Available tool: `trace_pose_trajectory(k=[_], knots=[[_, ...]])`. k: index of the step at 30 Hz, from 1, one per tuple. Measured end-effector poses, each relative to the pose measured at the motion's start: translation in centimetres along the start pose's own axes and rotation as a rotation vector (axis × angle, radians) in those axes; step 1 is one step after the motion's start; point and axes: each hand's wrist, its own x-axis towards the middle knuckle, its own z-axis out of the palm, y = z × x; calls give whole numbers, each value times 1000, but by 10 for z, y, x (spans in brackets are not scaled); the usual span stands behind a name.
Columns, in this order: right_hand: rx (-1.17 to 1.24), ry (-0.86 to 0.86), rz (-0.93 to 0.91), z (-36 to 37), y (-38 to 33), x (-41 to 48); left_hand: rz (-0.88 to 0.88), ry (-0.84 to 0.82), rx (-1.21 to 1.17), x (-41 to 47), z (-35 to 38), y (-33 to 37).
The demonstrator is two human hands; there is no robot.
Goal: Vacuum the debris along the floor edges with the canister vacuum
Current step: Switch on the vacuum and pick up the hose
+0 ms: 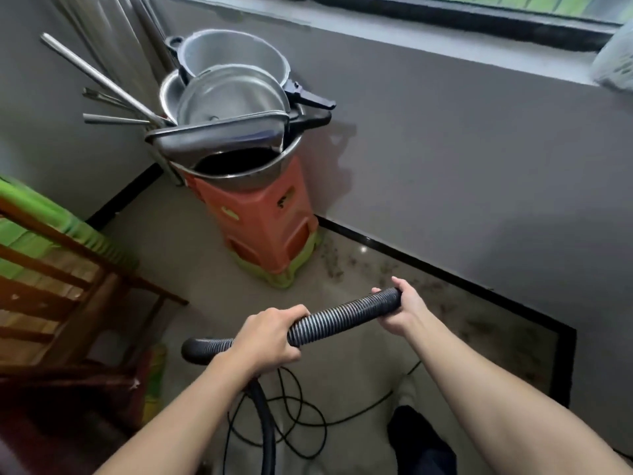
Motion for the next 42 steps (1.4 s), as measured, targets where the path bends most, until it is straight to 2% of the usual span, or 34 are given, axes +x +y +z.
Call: trace_pose_trajectory(k=[3,6,9,12,16,20,25,27,29,32,37,39,42], knots=[[-6,138,24,3,-41,42,-55,22,63,14,-11,-19],[-232,178,106,17,-66,90,-157,21,135,32,-15,-39],[-449,226,83,35,-78,137,-274,-16,130,64,-3,-47],[-479,251,63,50,-76,164,-330,-89,62,115,23,-30],[-485,66,240,48,-59,172,-321,-223,-87,183,69,10],[-506,-20,313,49,-75,193,-314,-198,-42,193,88,5],[-780,-4,318,85,-79,245,-235,-78,-11,169,87,-32],[-859,66,209,97,-78,271,-103,-34,54,162,96,-44],[-983,165,74,101,-77,302,-59,-40,112,165,111,-64],[-1154,244,68,95,-64,344,-59,-66,150,180,151,-95],[-983,190,115,84,-63,396,-57,-18,188,235,234,-149],[-926,121,106,75,-70,414,-88,-60,149,259,266,-170],[-1030,47,141,62,-85,434,-62,-150,154,291,314,-181]])
